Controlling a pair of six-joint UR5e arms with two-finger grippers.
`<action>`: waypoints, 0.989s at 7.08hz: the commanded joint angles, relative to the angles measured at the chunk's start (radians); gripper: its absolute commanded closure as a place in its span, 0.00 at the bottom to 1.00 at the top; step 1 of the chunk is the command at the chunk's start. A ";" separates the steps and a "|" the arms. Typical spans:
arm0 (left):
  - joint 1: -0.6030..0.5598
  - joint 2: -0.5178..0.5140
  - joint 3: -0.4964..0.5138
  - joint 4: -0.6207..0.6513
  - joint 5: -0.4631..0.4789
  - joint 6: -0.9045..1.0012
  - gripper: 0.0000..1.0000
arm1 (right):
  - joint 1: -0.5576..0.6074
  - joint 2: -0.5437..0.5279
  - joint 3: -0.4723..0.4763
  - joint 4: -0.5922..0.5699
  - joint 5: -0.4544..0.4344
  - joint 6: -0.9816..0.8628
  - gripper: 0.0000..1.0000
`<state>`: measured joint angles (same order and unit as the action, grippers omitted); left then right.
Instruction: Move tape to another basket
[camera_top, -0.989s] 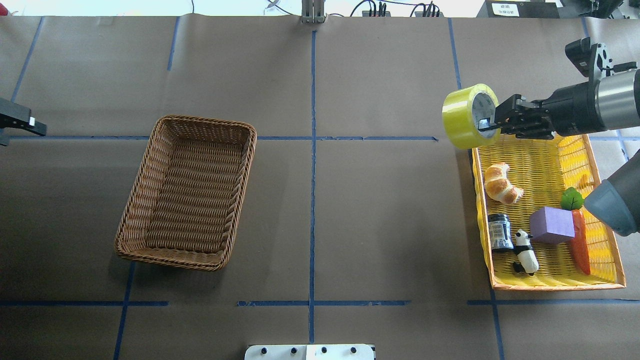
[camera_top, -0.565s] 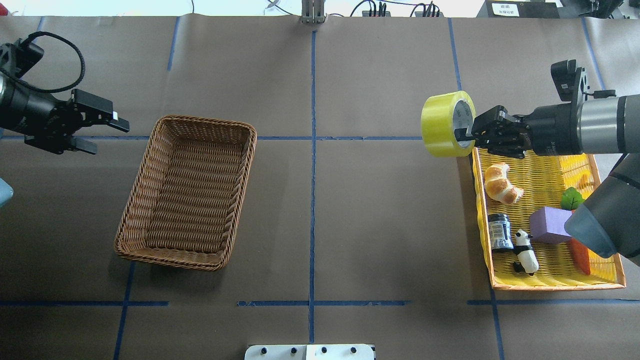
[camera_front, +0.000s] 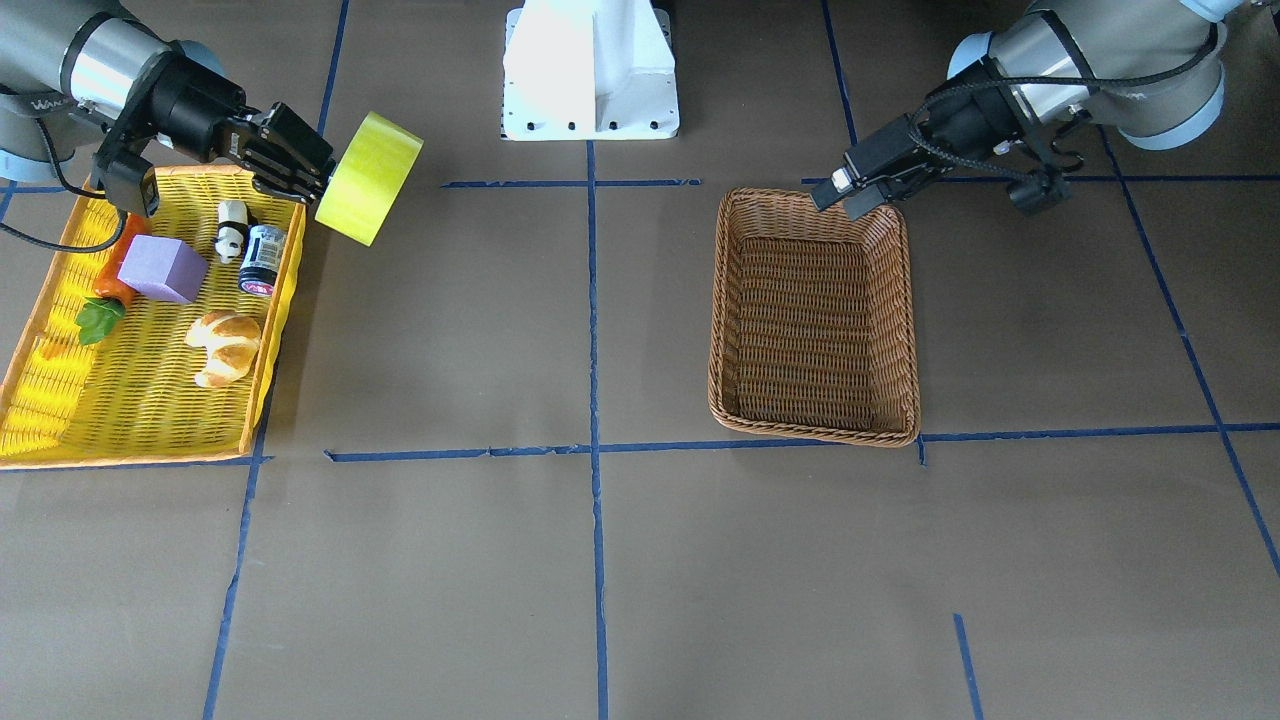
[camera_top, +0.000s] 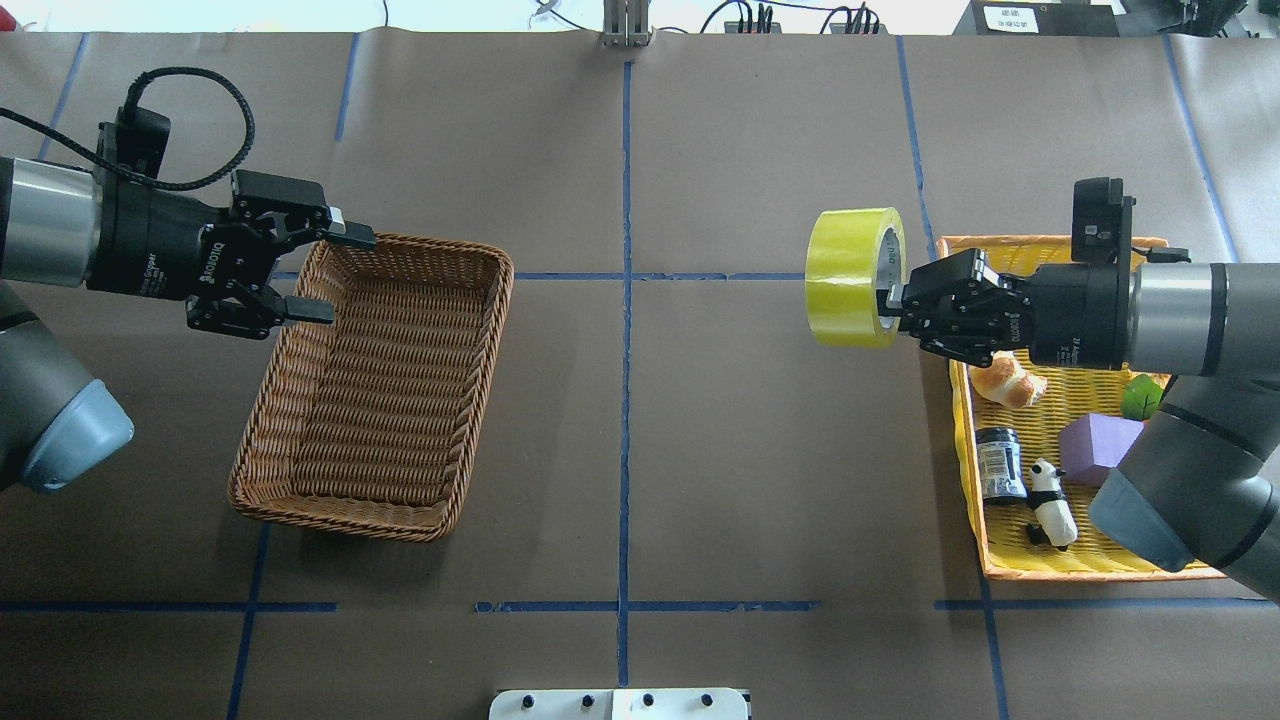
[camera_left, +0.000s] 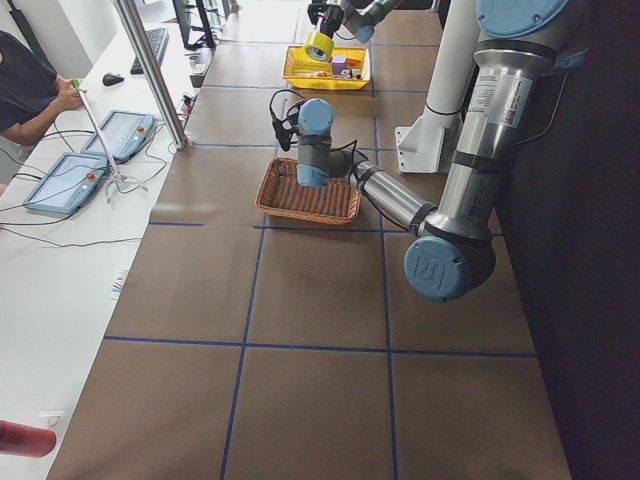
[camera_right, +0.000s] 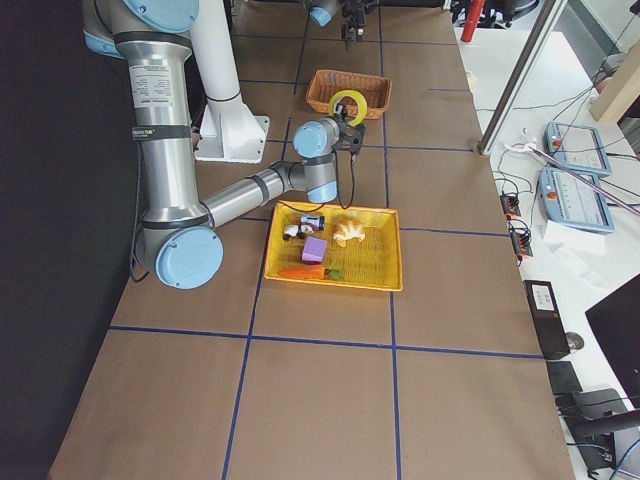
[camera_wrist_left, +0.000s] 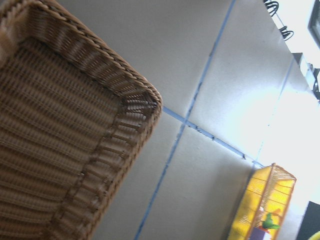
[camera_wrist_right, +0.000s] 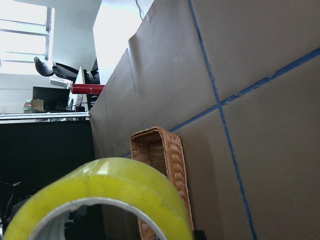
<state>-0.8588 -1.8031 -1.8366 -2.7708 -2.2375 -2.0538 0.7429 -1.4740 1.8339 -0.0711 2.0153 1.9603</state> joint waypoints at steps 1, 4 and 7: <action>0.053 0.001 0.031 -0.230 0.071 -0.098 0.00 | -0.046 0.009 -0.002 0.115 -0.015 0.023 0.98; 0.232 -0.002 0.121 -0.595 0.348 -0.238 0.00 | -0.189 0.127 0.001 0.119 -0.102 0.025 0.97; 0.285 -0.066 0.103 -0.645 0.401 -0.386 0.00 | -0.327 0.191 -0.002 0.119 -0.184 0.022 0.97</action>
<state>-0.5832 -1.8374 -1.7324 -3.3943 -1.8493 -2.3703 0.4594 -1.3080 1.8327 0.0474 1.8521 1.9832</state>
